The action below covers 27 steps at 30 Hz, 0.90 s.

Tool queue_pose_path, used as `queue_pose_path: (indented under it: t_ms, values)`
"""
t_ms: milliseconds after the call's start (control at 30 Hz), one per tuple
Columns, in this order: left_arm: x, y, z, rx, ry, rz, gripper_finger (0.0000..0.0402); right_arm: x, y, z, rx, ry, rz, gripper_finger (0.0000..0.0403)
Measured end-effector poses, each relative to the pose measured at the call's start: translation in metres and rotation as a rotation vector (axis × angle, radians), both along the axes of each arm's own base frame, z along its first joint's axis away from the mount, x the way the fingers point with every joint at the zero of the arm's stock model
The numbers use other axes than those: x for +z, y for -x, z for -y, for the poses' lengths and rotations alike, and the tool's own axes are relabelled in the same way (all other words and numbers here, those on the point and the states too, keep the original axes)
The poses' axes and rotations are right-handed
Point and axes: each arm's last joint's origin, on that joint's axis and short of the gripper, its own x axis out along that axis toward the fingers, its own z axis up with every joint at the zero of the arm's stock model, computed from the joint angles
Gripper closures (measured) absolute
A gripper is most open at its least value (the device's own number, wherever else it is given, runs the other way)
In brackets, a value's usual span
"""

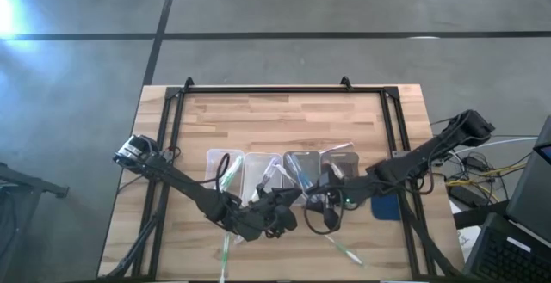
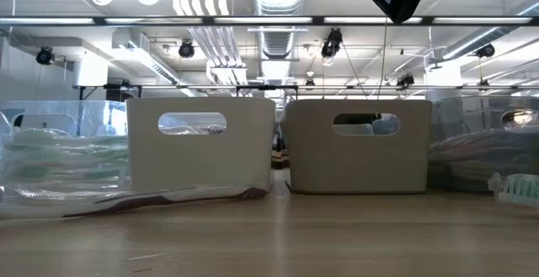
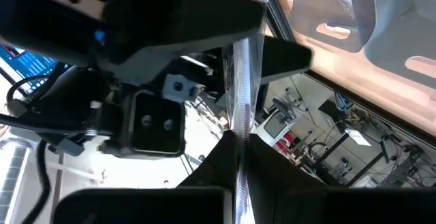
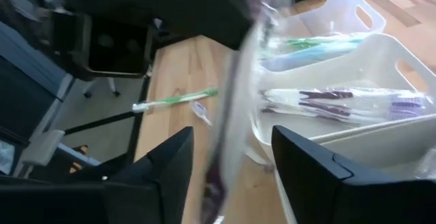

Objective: Pick & Place Toothbrushes
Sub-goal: Put the purple toothbrush into the white bin

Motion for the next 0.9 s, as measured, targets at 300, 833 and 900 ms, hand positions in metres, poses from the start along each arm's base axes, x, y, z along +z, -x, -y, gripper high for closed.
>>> queue_pose_path:
  t_ms: [300, 833, 900]
  values:
    - [-0.0008, 0.0002, -0.0001, 0.0, -0.005, -0.008, 0.0378, 0.0048, 0.0021, 0.0028, -0.005, -0.008, 0.014, 0.0288]
    - [-0.0026, 0.0012, 0.0029, -0.009, 0.212, 0.082, 0.0253, 0.0023, 0.0059, 0.0049, -0.003, 0.015, -0.034, 0.0379]
    - [-0.0024, 0.0026, 0.0047, 0.011, 0.274, 0.12, 0.0241, 0.0043, 0.0093, 0.0074, -0.007, 0.025, -0.045, 0.0381]
